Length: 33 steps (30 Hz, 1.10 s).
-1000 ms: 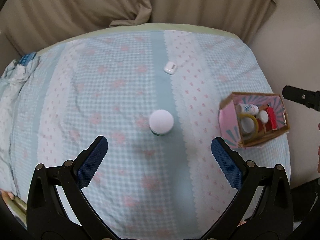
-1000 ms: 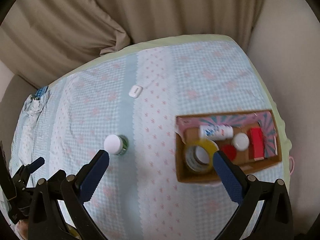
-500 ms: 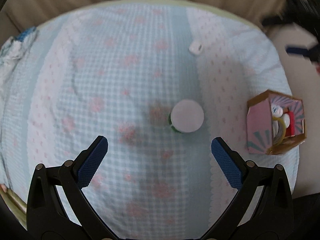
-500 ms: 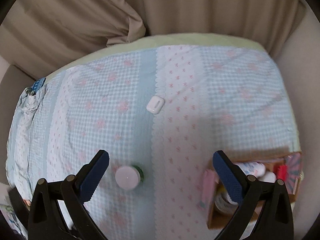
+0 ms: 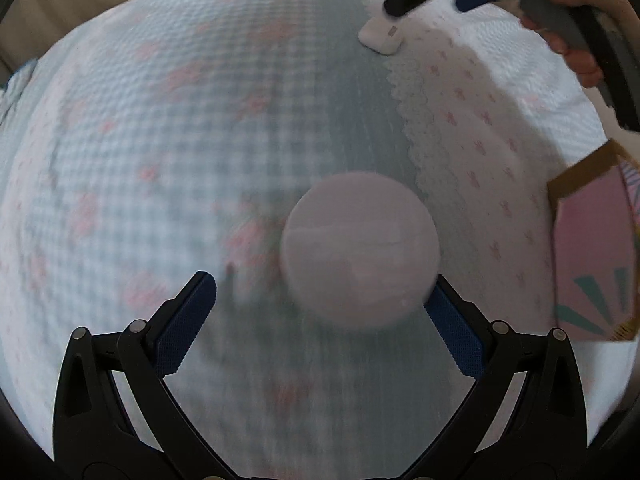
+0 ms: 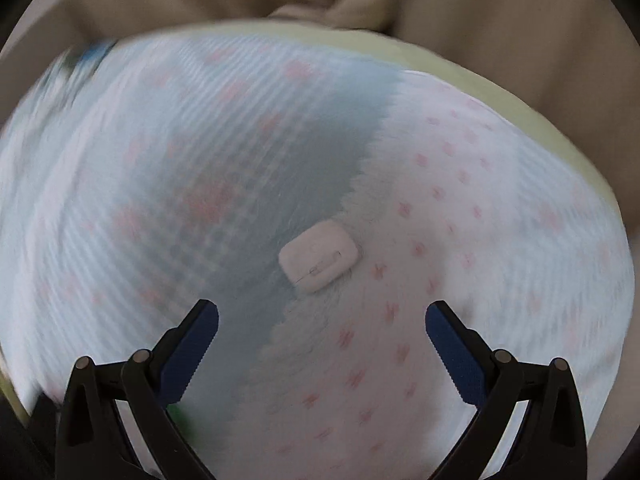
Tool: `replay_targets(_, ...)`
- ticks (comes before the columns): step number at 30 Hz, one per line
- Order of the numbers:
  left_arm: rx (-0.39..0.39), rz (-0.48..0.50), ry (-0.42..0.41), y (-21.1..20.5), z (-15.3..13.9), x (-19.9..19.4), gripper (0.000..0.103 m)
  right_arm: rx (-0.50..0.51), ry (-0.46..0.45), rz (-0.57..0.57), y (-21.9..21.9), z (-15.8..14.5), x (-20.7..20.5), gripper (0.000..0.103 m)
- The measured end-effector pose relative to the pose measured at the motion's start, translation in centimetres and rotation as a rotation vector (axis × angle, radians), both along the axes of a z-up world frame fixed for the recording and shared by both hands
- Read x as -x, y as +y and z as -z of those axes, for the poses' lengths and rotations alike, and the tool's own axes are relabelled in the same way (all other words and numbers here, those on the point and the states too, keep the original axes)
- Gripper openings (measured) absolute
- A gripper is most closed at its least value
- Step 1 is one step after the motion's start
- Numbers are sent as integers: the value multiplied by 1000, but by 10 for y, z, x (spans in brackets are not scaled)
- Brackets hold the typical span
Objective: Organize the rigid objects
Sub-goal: 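Grasp the green-banded white jar with the left tool while the right tool grasps the earbud case, then carry the white jar and earbud case over the cardboard box with both tools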
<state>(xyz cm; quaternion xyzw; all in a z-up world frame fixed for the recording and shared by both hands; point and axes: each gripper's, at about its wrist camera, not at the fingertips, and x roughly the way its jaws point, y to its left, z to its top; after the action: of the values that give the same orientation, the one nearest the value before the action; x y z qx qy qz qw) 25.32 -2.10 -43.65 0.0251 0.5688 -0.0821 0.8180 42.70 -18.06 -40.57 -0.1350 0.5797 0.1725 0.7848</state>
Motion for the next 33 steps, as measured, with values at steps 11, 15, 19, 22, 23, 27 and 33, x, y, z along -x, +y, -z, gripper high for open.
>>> replay_targets(11, -14, 8, -74, -25, 26, -5, 83, 57, 71, -322, 22, 70, -32, 76)
replay_targets(15, -13, 8, -87, -28, 22, -4, 68, 33, 52, -330, 19, 66, -32, 59)
replay_targets(19, 0, 9, -81, -28, 19, -5, 68, 36, 45, -320, 20, 60, -27, 56)
replay_targets(22, 11, -2, -76, -21, 15, -4, 68, 35, 39, -293, 19, 55, -23, 56)
replay_targets(23, 13, -8, -77, -17, 14, -5, 68, 30, 39, -286, 19, 54, -20, 56)
replay_targets(27, 20, -46, -84, -5, 6, -4, 68, -3, 47, -238, 18, 46, -8, 56)
replay_targets(33, 26, -107, -108, 17, -14, 5, 68, -62, 51, -179, 23, 28, 15, 56)
